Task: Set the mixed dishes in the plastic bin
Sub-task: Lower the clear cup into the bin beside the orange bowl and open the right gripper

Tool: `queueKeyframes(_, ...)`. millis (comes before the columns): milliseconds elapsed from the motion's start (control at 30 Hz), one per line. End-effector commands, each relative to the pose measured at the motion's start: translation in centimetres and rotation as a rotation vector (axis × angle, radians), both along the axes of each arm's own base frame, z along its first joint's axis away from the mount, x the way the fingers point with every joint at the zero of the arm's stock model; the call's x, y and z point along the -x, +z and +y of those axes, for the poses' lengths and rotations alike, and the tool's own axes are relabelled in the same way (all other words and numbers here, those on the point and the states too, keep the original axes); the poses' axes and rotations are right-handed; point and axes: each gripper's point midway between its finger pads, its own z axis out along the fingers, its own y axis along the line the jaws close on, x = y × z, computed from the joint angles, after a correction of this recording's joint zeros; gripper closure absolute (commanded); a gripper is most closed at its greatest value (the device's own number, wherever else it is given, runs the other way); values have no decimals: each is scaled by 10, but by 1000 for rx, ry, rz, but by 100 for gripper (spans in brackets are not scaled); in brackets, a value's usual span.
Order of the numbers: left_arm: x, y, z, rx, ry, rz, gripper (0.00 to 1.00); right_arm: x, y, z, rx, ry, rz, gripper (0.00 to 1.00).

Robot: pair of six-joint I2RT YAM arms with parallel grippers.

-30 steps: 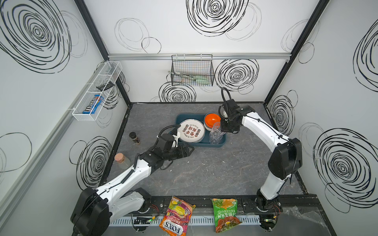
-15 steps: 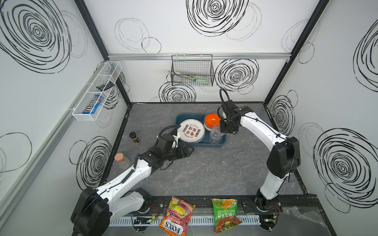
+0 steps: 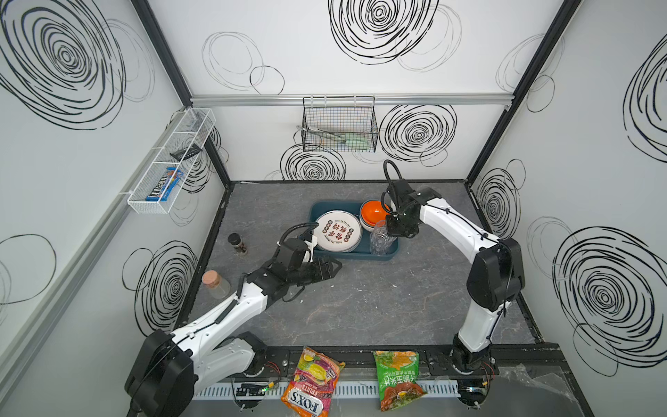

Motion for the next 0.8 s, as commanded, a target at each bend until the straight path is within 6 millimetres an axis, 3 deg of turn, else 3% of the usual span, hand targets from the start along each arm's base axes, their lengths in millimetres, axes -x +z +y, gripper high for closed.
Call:
queueKeyframes(0, -5, 7, -1, 30, 9, -33, 15, 0, -3, 1, 21, 7, 8, 94)
queueKeyframes(200, -4, 6, 0, 29, 12, -31, 15, -1, -9, 4, 27, 10, 16, 90)
queueKeyframes(333, -3, 4, 1, 29, 12, -26, 15, -2, -10, 6, 31, 11, 18, 82)
queueKeyframes(500, -3, 4, 1, 30, 14, -27, 15, -6, -1, 10, 16, 9, -11, 72)
queueKeyframes(767, -3, 6, 2, 33, 16, -30, 15, -9, 16, 12, -14, 8, -56, 68)
